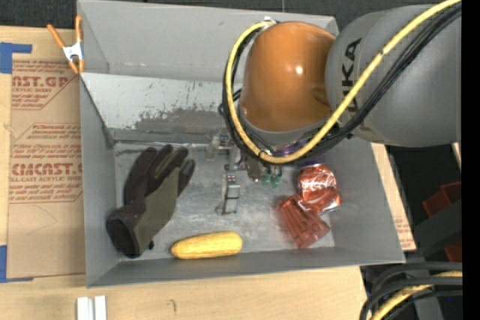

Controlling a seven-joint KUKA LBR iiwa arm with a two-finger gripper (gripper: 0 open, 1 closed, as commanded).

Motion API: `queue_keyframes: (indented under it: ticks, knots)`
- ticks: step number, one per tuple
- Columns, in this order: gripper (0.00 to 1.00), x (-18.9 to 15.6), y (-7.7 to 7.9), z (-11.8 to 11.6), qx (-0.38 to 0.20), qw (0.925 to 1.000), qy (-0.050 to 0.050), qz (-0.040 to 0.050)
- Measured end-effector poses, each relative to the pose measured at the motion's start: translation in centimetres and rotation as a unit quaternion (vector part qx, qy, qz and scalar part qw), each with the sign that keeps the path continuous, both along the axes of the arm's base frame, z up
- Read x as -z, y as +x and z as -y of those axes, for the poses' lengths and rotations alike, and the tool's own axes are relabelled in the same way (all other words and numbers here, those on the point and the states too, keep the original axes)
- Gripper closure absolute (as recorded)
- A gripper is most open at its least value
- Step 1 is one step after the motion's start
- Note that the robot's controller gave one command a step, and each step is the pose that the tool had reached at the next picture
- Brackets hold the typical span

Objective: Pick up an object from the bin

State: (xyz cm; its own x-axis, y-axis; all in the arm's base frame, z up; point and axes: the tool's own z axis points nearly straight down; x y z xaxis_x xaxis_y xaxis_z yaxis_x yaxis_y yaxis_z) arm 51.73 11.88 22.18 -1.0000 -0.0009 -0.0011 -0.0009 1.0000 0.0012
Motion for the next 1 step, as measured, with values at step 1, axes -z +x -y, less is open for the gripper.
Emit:
queue_keyframes:
  ticks: [1]
  knots:
    - [0.0,4.46,0.33,-2.6,-0.056,0.9985,0.0,0.002]
